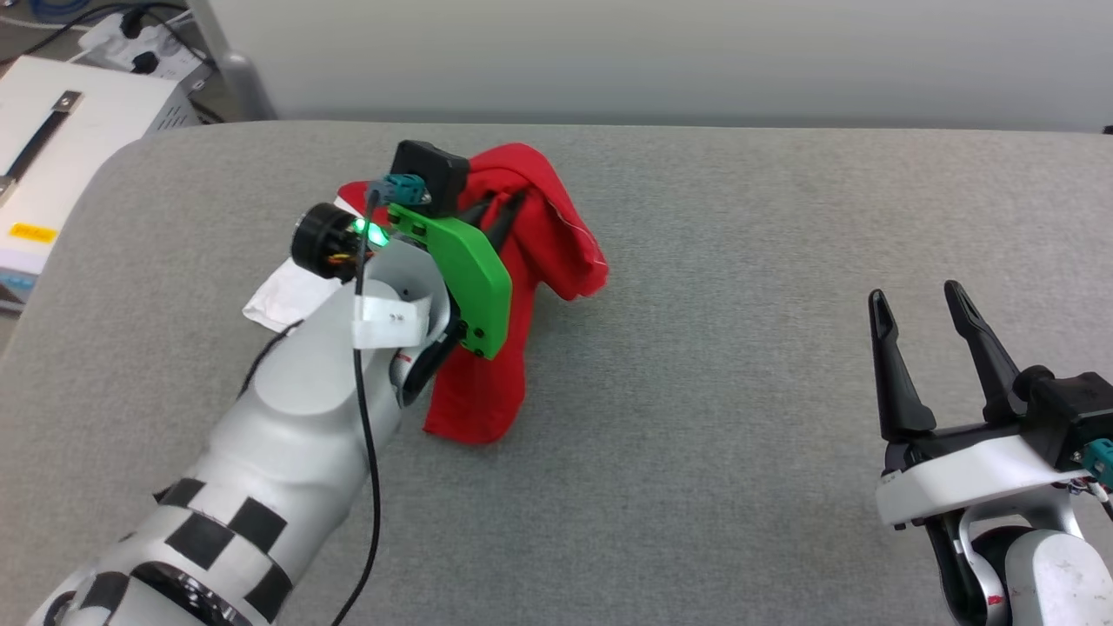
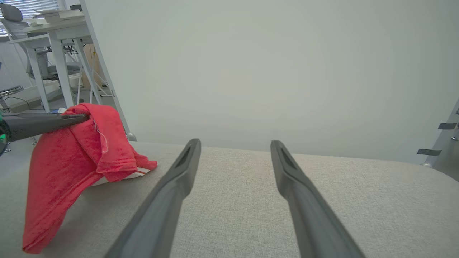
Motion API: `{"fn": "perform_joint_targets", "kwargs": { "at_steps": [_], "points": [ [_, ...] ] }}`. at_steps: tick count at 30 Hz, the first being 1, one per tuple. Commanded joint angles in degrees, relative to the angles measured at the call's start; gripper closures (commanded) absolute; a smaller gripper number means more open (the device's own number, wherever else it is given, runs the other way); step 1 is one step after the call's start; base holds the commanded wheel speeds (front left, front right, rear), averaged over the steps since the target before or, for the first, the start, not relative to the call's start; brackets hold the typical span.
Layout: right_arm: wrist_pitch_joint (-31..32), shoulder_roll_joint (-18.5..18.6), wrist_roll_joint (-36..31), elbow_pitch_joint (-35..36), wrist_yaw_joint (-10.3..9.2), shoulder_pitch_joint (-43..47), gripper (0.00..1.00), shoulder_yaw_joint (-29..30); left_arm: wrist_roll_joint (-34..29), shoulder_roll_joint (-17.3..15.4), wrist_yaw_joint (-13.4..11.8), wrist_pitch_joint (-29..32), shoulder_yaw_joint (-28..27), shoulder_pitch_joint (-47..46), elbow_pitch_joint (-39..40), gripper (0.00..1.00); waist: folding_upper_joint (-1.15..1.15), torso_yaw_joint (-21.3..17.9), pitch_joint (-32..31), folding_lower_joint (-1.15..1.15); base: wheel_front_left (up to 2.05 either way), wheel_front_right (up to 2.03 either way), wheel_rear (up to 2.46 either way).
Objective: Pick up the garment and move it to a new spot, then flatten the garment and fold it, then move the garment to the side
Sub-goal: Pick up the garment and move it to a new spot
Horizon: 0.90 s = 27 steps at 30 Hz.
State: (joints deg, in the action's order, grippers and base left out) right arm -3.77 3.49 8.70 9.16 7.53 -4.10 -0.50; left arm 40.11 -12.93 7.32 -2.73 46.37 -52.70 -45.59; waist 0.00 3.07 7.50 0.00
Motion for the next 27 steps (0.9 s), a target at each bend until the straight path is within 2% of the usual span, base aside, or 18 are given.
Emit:
{"fn": "perform_joint_targets", "kwargs": {
  "at_steps": [1, 6, 10, 18, 25, 26, 27],
  "points": [
    [0.1, -0.3, 0.4, 0.2, -0.04, 0.6, 0.00, -0.3, 1.3, 0.5, 0.2, 0.4, 1.0, 1.8, 1.6, 1.00, 0.00, -4.4, -0.6, 0.00, 0.00, 0.00, 0.00],
    [-0.1, -0.4, 1.0, 0.2, -0.04, 0.5, 0.00, -1.0, 4.0, 2.1, 0.2, 2.0, 5.3, 7.9, 5.3, 1.00, 0.00, -7.3, 0.1, 0.00, 0.00, 0.00, 0.00],
    [-0.4, -0.5, 1.3, 0.2, -0.04, 1.1, 0.00, -0.1, 5.7, 3.7, 0.2, 3.8, 9.3, 14.7, 8.1, 1.00, 0.00, -8.1, 1.0, 0.00, 0.00, 0.00, 0.00],
    [-0.7, -0.6, 1.4, 0.3, -0.04, 1.0, 0.00, 0.5, 6.2, 4.5, -0.3, 5.4, 13.5, 21.0, 12.2, 1.00, 0.00, -6.5, 2.4, 0.00, 0.00, 0.00, 0.00],
    [-0.8, -0.6, 1.6, 0.2, -0.04, 0.9, 0.00, 1.3, 5.8, 4.8, -2.8, 2.8, 13.1, 22.6, 14.0, 1.00, 0.00, -4.8, 1.8, 0.00, 0.00, 0.00, 0.00],
    [-0.7, -0.6, 1.5, 0.1, -0.04, 1.0, 0.00, 1.3, 5.8, 4.8, -3.2, 2.2, 12.8, 22.8, 14.3, 0.75, 0.00, -4.6, 1.5, 0.00, 0.00, 0.00, 0.00],
    [-0.7, -0.6, 1.5, 0.1, -0.04, 1.1, 0.00, 1.4, 5.5, 4.7, -3.9, 1.5, 12.5, 22.8, 14.5, 0.29, 0.00, -4.4, 1.2, 0.00, 0.00, 0.00, 0.00]
  ]
}}
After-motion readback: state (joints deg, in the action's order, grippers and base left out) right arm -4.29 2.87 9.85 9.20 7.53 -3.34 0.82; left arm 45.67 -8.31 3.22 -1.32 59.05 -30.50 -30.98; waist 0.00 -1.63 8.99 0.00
